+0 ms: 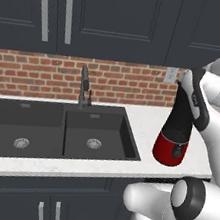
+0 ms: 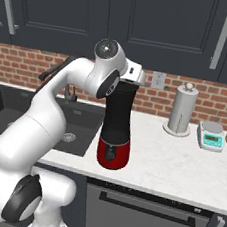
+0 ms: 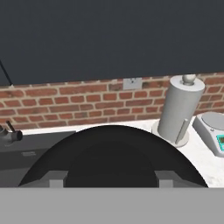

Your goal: Close the lid blender by securely placing the lid on top.

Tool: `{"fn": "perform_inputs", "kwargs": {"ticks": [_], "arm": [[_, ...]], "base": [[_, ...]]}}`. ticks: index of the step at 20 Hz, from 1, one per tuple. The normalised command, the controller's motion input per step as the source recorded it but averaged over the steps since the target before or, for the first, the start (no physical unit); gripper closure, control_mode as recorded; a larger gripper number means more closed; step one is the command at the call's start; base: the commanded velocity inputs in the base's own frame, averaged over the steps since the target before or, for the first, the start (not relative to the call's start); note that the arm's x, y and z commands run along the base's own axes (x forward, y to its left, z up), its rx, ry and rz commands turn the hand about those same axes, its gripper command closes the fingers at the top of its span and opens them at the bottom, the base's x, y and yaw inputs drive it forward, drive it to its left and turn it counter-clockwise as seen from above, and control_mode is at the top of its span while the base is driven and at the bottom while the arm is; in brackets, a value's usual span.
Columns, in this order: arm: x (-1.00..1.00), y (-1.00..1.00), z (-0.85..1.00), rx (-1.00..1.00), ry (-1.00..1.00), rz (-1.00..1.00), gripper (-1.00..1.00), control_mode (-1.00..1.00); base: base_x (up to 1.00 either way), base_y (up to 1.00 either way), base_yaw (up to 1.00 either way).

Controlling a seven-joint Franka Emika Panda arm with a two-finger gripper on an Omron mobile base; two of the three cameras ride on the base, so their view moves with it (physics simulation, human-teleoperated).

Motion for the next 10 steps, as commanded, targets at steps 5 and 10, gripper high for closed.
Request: {"fn": "perform_inputs", "kwargs": {"ticks": [5,10], "arm": [[0.0,0.0,0.0,0.0,0.0,0.0,1.0,-1.0],[0.0,0.0,-0.03,0.0,0.0,0.0,1.0,-1.0]], "base": [[0.0,0.0,0.0],[0.0,0.0,0.0]]}}
